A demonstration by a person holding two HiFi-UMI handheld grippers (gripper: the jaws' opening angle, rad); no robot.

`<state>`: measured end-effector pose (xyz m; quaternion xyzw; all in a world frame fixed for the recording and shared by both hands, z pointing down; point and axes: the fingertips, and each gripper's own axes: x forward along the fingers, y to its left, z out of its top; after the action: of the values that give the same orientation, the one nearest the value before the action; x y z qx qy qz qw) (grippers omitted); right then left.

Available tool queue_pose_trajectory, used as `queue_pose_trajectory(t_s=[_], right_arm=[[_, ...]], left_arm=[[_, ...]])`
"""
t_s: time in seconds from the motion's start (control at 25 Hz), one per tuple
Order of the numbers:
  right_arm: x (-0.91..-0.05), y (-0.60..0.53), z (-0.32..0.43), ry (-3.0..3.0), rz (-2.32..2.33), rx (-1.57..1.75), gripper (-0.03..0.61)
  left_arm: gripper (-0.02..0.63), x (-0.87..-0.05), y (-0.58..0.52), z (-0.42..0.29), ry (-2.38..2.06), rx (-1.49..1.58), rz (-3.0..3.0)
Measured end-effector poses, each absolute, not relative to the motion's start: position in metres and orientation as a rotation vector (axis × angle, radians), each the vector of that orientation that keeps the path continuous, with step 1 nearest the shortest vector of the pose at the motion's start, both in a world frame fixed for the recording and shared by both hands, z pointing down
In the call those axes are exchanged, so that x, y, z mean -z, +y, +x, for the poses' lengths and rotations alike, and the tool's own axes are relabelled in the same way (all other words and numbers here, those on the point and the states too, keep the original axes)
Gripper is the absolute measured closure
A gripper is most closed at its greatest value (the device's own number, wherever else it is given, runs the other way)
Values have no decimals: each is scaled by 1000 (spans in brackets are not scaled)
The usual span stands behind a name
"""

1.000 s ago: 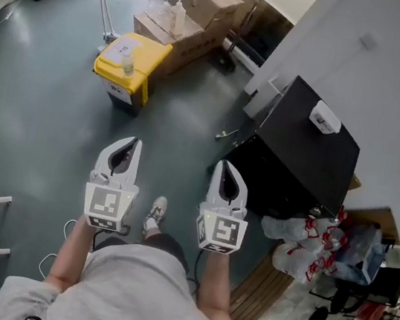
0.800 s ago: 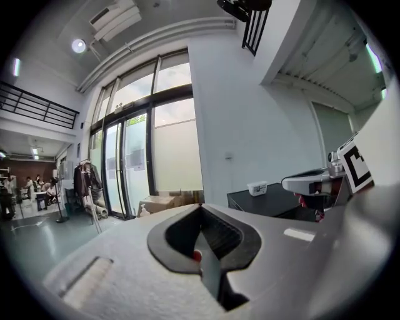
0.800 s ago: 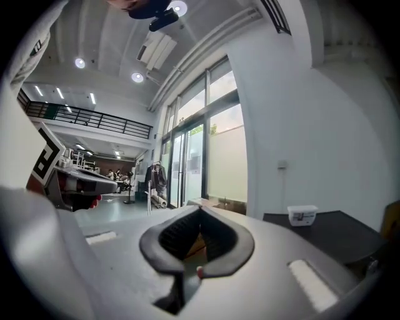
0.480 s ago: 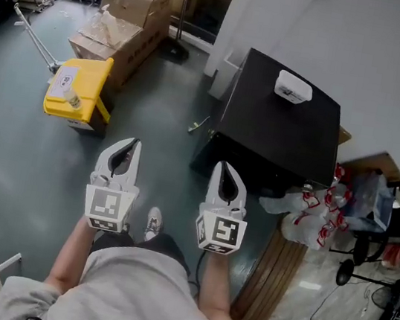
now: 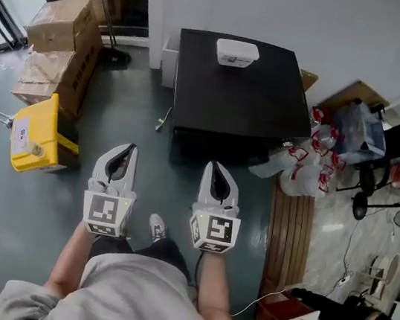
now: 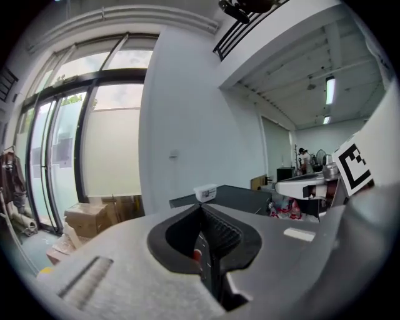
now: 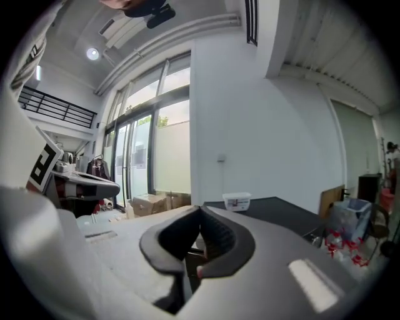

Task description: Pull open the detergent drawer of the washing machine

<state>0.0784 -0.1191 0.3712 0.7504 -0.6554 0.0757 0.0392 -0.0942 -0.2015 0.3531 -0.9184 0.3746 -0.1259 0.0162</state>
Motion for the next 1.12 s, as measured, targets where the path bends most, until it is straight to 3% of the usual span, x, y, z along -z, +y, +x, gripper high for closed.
queue_pose_trajectory(t_s=[0.56, 1.12], right_arm=[[-439, -115, 89, -1572, 2712, -504, 575], [-542, -138, 102, -1516, 3024, -752, 575]], left_arm=[[603, -422, -247, -22, 472, 514, -3019], [603, -520, -268, 10, 221, 649, -3053]])
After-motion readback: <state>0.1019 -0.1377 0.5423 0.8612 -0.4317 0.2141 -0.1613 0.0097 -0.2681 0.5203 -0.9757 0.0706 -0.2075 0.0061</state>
